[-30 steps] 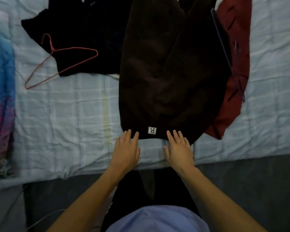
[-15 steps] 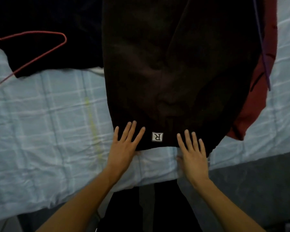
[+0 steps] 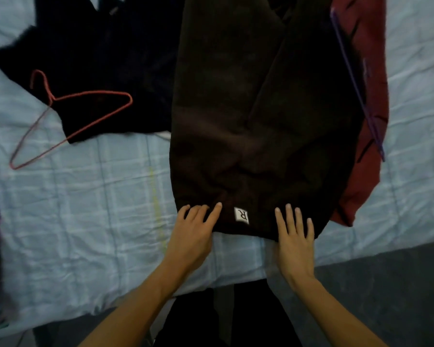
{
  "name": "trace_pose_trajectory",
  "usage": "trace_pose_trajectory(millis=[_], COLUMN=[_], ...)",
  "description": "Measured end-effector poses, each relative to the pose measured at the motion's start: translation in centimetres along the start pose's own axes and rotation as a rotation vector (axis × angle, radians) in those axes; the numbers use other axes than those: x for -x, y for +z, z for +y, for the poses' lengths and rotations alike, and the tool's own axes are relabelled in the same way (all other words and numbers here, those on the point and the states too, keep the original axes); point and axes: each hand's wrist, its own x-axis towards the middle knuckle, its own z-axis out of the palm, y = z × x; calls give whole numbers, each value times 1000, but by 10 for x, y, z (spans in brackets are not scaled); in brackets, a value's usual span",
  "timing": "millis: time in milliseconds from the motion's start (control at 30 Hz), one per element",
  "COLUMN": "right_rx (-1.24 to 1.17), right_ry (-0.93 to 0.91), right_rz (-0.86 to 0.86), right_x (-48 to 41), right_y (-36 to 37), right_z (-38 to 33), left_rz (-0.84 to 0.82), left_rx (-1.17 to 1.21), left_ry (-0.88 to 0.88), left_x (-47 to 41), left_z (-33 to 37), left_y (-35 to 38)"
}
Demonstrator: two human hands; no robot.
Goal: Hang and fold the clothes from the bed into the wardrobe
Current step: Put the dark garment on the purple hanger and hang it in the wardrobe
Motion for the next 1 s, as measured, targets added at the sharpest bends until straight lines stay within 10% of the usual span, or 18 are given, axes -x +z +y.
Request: trace_pose_trajectory(millis=[1000], right_rx=[-449], right_ry=[-51], right_rz=[563], right_x=[57], right_y=[-256], right_z=[4], left_rz=[594], left_rx=[82], left_ry=[-24], left_x=[16], left_z=[75], left_y=[-239])
